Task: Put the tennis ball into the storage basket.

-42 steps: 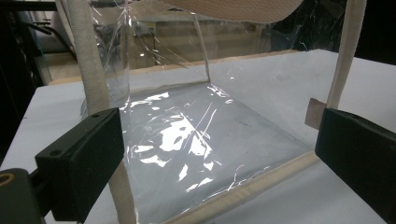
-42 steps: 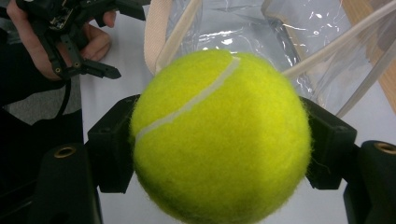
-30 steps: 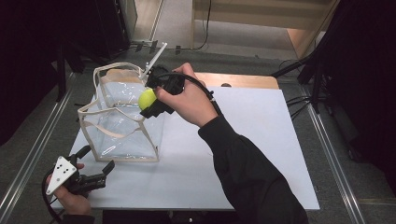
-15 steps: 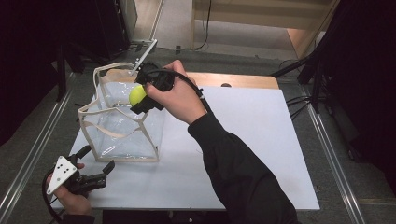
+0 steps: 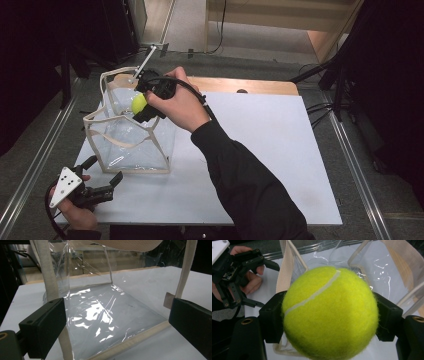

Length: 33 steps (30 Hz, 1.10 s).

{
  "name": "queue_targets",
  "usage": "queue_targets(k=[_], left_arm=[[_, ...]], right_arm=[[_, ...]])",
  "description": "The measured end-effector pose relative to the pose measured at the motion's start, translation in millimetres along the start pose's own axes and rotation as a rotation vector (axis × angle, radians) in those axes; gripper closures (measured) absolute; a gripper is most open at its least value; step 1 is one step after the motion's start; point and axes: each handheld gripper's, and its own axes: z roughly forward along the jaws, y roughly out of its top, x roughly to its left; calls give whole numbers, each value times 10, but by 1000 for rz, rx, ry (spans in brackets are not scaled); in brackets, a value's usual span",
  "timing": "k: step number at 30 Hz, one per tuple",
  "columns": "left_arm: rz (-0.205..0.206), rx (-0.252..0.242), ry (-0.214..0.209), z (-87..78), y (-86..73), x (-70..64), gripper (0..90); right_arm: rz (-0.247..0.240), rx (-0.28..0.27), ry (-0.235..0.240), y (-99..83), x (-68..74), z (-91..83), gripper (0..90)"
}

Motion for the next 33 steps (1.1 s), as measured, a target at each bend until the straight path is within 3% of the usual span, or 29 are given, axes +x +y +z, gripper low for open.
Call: queue_targets(k=[5, 6, 8, 17, 18, 33], left_arm=[[-2, -1, 0, -3, 0, 3, 13], [-1, 0, 0, -3, 0, 4, 13], [1, 0, 0, -2, 0, 3, 13], [5, 0, 2, 0, 2, 3, 13], [4, 1, 0, 0, 1, 4, 13], [0, 0, 2, 2, 0, 4, 13]], right_arm=[[-6, 7, 2, -10, 0, 24, 231], [-6, 8, -3, -15, 9, 18, 217], [-13, 2, 2, -30, 22, -8, 104], [-2, -32, -11, -138, 38, -135, 58], [-2, -42, -17, -159, 37, -144, 4], [30, -67, -37, -548, 29, -218, 0]])
